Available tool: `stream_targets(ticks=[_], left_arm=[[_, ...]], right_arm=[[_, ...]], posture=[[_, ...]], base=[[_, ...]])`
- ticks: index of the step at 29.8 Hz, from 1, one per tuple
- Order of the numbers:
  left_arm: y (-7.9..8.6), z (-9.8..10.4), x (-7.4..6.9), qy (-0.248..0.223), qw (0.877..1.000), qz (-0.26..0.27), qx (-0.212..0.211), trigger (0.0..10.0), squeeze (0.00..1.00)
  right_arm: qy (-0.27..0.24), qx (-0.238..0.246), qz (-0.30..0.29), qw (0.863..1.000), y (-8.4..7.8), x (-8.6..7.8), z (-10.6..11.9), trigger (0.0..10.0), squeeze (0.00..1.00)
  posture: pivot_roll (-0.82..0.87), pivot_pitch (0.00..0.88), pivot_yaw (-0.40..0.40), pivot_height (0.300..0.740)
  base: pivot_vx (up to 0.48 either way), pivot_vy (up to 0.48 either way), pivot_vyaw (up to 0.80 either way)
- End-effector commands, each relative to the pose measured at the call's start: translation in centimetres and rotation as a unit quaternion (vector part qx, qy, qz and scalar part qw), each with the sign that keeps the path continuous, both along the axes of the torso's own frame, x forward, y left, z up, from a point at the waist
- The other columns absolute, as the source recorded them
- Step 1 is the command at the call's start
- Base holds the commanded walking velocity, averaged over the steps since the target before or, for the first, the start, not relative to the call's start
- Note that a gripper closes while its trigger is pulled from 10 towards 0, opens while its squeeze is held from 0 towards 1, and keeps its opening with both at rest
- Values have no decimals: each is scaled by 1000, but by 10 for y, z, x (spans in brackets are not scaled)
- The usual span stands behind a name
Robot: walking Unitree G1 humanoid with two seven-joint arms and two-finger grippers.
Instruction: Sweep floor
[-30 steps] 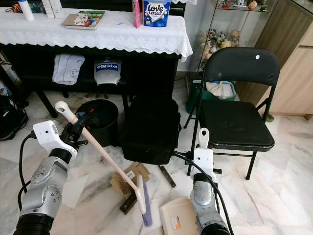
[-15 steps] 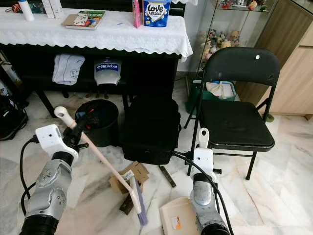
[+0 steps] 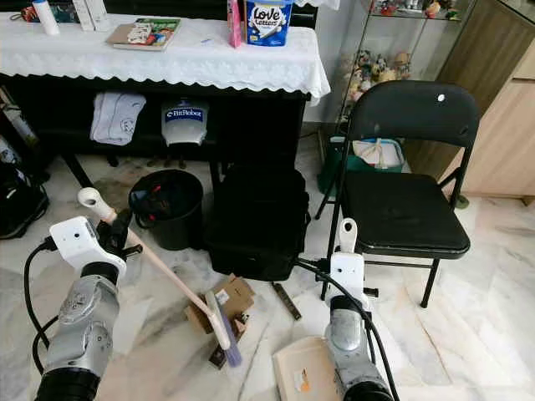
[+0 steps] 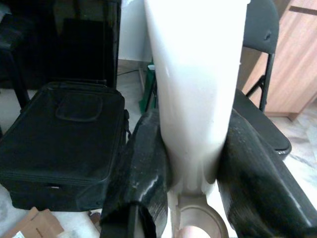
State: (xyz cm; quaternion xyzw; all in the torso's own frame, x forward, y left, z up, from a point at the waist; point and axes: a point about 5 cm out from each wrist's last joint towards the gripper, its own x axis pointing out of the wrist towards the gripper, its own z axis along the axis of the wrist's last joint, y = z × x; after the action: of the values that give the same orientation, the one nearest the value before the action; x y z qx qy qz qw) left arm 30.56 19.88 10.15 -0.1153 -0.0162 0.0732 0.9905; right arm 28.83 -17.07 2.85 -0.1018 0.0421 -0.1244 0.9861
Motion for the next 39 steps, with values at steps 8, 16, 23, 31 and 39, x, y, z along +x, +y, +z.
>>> stream_targets(ticks=[8, 16, 23, 31, 39], left_arm=[[-3, -4, 1, 18, 1000, -14, 12, 10000, 0], [4, -9, 2, 47, 994, 18, 97, 10000, 0], [11, -5, 1, 44, 985, 53, 161, 10000, 0], [14, -5, 1, 46, 977, 70, 195, 10000, 0], [26, -8, -2, 64, 960, 114, 248, 10000, 0]], right_arm=[[5, 2, 1, 1000, 1, 0, -1, 10000, 0], [7, 2, 0, 1000, 2, -1, -2, 10000, 0], [7, 2, -1, 1000, 1, -2, -2, 10000, 0], [7, 2, -2, 1000, 2, -1, -2, 10000, 0], [8, 2, -1, 1000, 1, -1, -3, 10000, 0]], posture=[[82, 95, -38, 740], [81, 100, -36, 740], [79, 104, -32, 740], [80, 104, -32, 740], [79, 105, -32, 740]], base=[[0, 0, 0], [0, 0, 0], [0, 0, 0], [0, 0, 0], [0, 0, 0]])
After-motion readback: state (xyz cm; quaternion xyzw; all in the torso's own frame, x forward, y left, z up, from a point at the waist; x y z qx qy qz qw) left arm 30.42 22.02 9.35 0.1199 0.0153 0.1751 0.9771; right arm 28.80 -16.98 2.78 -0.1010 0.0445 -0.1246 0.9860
